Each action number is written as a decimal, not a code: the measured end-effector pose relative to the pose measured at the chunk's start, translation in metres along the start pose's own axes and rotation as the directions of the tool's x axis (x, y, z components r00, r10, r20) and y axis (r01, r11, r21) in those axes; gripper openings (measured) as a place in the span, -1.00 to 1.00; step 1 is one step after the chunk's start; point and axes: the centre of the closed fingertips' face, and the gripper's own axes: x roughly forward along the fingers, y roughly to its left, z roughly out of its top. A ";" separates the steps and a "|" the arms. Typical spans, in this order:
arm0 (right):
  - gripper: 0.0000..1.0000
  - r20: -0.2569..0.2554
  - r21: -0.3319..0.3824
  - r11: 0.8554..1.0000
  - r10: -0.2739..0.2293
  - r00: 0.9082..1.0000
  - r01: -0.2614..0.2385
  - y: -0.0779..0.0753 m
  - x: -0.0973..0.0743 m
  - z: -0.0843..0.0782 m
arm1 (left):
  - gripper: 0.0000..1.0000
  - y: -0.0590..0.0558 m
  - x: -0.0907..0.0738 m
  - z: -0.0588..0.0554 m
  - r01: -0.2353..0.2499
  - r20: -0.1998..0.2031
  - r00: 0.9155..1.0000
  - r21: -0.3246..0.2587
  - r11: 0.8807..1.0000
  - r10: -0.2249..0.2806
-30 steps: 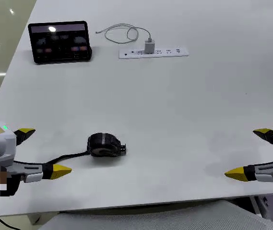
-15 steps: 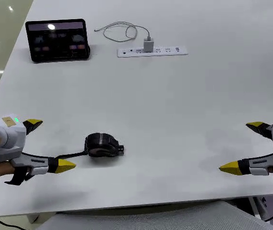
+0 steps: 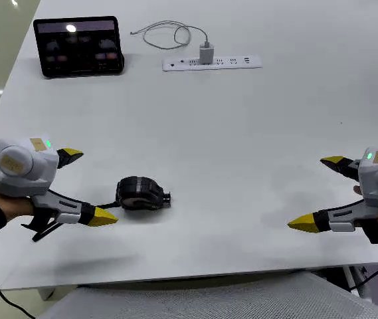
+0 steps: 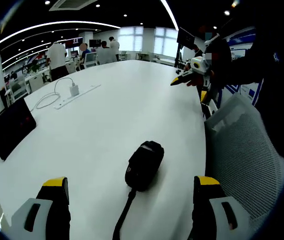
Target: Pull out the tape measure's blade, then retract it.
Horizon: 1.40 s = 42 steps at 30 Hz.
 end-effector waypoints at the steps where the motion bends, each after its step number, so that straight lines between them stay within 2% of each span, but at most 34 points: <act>1: 1.00 0.000 -0.012 1.000 0.001 1.000 -0.001 0.001 0.002 0.001 | 1.00 0.000 0.002 -0.001 0.002 -0.015 1.000 0.015 1.000 -0.002; 10: 1.00 0.021 -0.036 0.999 0.035 0.999 -0.035 0.008 0.019 0.021 | 1.00 -0.003 0.016 0.005 0.041 -0.049 0.998 0.109 0.993 -0.036; 12: 1.00 0.025 -0.046 0.998 0.045 0.999 -0.044 0.010 0.024 0.025 | 1.00 -0.005 0.020 0.003 0.062 -0.073 0.996 0.107 0.992 -0.054; 14: 1.00 0.023 -0.049 0.997 0.057 0.998 -0.056 0.012 0.028 0.027 | 1.00 -0.007 0.021 0.005 0.072 -0.077 0.995 0.115 0.991 -0.063; 15: 1.00 0.025 -0.053 0.997 0.060 0.998 -0.059 0.013 0.029 0.029 | 1.00 -0.009 0.022 0.004 0.081 -0.093 0.993 0.124 0.989 -0.069; 16: 1.00 0.025 -0.059 0.996 0.062 0.998 -0.061 0.014 0.031 0.030 | 1.00 -0.007 0.023 0.004 0.074 -0.098 0.993 0.146 0.986 -0.060; 18: 1.00 0.025 -0.061 0.996 0.072 0.997 -0.070 0.015 0.034 0.032 | 0.95 -0.008 0.025 0.003 0.091 -0.110 0.991 0.152 0.984 -0.075; 22: 1.00 0.021 -0.074 0.994 0.083 0.996 -0.081 0.017 0.041 0.035 | 0.97 -0.009 0.030 0.004 0.096 -0.130 0.989 0.194 0.976 -0.072; 29: 0.98 0.020 -0.098 0.989 0.112 0.994 -0.109 0.023 0.052 0.041 | 0.83 -0.013 0.039 0.005 0.122 -0.152 0.984 0.216 0.969 -0.090; 36: 0.95 0.031 -0.114 0.985 0.138 0.990 -0.133 0.032 0.066 0.053 | 0.73 -0.017 0.049 0.012 0.145 -0.168 0.980 0.246 0.958 -0.105; 40: 0.93 0.029 -0.130 0.980 0.153 0.988 -0.148 0.037 0.073 0.058 | 0.62 -0.015 0.054 0.010 0.142 -0.188 0.978 0.258 0.956 -0.094; 42: 0.93 0.033 -0.138 0.978 0.163 0.986 -0.158 0.040 0.077 0.063 | 0.58 -0.019 0.056 0.009 0.162 -0.198 0.974 0.258 0.953 -0.112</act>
